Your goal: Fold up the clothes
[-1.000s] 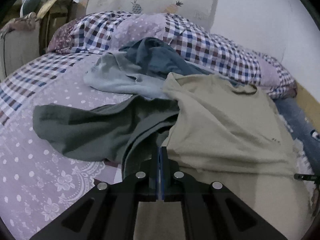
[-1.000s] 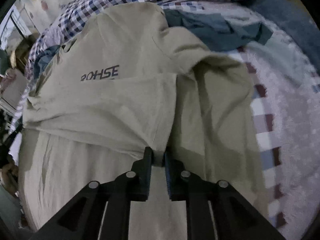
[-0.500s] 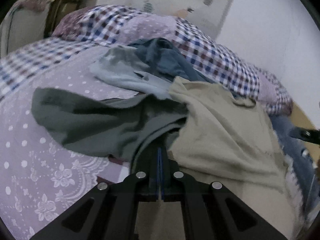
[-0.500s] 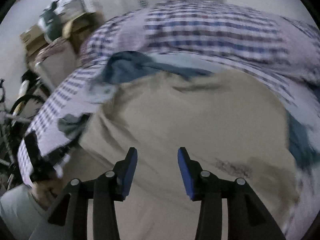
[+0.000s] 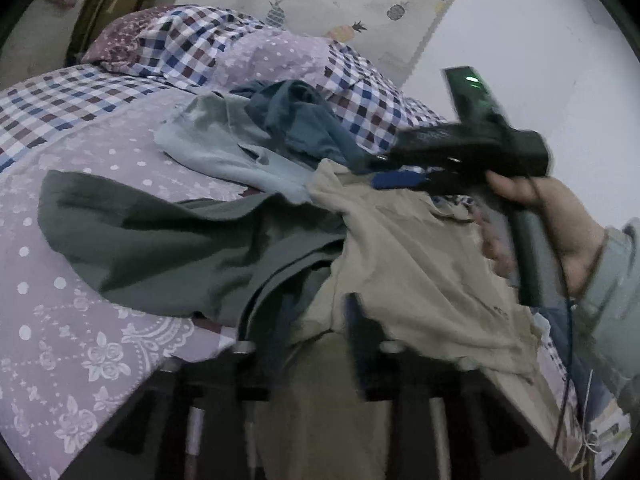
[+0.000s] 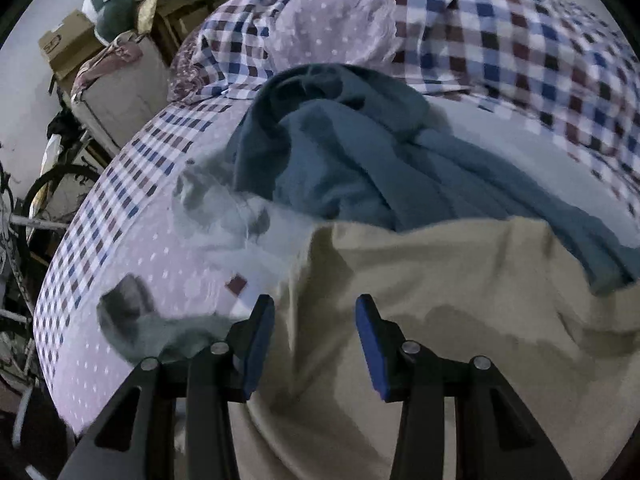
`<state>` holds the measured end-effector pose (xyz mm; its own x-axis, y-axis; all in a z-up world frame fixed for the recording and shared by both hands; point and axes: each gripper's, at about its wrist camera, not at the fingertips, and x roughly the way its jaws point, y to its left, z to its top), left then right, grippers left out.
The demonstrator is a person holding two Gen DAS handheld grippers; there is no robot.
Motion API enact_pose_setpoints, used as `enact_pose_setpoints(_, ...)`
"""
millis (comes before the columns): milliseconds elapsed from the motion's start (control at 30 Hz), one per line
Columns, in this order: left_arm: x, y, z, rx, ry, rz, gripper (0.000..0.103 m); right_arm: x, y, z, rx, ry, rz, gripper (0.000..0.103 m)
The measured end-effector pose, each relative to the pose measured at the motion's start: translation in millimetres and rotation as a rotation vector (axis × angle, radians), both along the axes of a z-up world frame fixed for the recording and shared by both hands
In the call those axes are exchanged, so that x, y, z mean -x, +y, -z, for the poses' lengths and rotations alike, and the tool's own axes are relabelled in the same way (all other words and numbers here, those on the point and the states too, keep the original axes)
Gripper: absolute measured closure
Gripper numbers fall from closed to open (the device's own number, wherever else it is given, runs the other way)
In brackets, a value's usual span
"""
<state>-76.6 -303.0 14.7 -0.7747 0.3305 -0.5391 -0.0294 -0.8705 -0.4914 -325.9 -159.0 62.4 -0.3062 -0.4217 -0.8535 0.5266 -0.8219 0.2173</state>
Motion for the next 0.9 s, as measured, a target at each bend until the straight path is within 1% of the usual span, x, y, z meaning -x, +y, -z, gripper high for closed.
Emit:
enact_pose_setpoints(67, 2.6, 1.5, 1.5, -0.002, -0.012, 0.01, 0.057, 8.3, -9.1, 5.8, 0.004, 0.004, 0.005, 0.058)
enact_pose_setpoints(167, 8.3, 5.6, 4.1, 0.01, -0.04, 0.021, 0.057, 15.0, -24.8, 14.7, -0.011, 0.006, -0.01, 0.058)
enact_pose_setpoints(267, 12.5, 8.8, 3.3, 0.014, -0.049, 0.027, 0.057, 17.5, -38.5, 21.1, -0.037, 0.014, -0.034, 0.058)
enact_pose_setpoints(300, 13.9, 8.0, 3.8, 0.001, -0.054, 0.026, 0.064, 18.3, -42.2, 23.3, -0.045, 0.016, -0.037, 0.06)
enact_pose_setpoints(333, 15.4, 7.1, 4.3, -0.011, -0.059, 0.024, 0.077, 19.1, -45.1, 24.4, -0.051, 0.02, -0.039, 0.077)
enact_pose_setpoints(367, 17.6, 4.6, 6.2, -0.033, -0.07, 0.021, 0.096, 19.7, -47.2, 24.5, -0.057, 0.027, -0.04, 0.098)
enact_pose_setpoints(400, 18.9, 0.6, 9.0, -0.072, -0.081, 0.021, 0.096, 20.3, -49.3, 24.6, -0.063, 0.033, -0.041, 0.098)
enact_pose_setpoints(433, 18.2, -3.3, 10.3, -0.106, -0.074, 0.023, 0.097, 20.8, -50.8, 23.4, -0.063, 0.043, -0.044, 0.098)
enact_pose_setpoints(500, 16.4, -7.9, 10.4, -0.141, -0.059, 0.017, 0.099, 22.2, -51.6, 14.7, -0.05, 0.075, -0.048, 0.098)
enact_pose_setpoints(567, 13.2, -14.5, 10.7, -0.19, -0.04, 0.002, 0.099, 24.6, -50.2, 0.5, -0.03, 0.127, -0.032, 0.099)
enact_pose_setpoints(600, 10.0, -20.9, 11.9, -0.246, -0.024, -0.014, 0.099, 26.4, -49.2, -7.8, -0.015, 0.154, -0.02, 0.099)
enact_pose_setpoints(633, 8.1, -26.0, 13.5, -0.285, -0.017, -0.033, 0.099, 28.1, -49.0, -14.8, -0.005, 0.174, -0.014, 0.099)
enact_pose_setpoints(733, 8.7, -40.2, 25.7, -0.393, -0.044, -0.064, 0.099, 34.4, -56.1, -25.2, -0.005, 0.204, -0.021, 0.099)
enact_pose_setpoints(800, 10.1, -43.6, 34.5, -0.413, -0.07, -0.074, 0.099, 37.8, -67.2, -17.6, -0.039, 0.201, -0.042, 0.099)
enact_pose_setpoints(900, 9.1, -37.1, 31.1, -0.362, -0.07, -0.078, 0.099, 39.7, -81.4, 5.0, -0.114, 0.202, -0.057, 0.099)
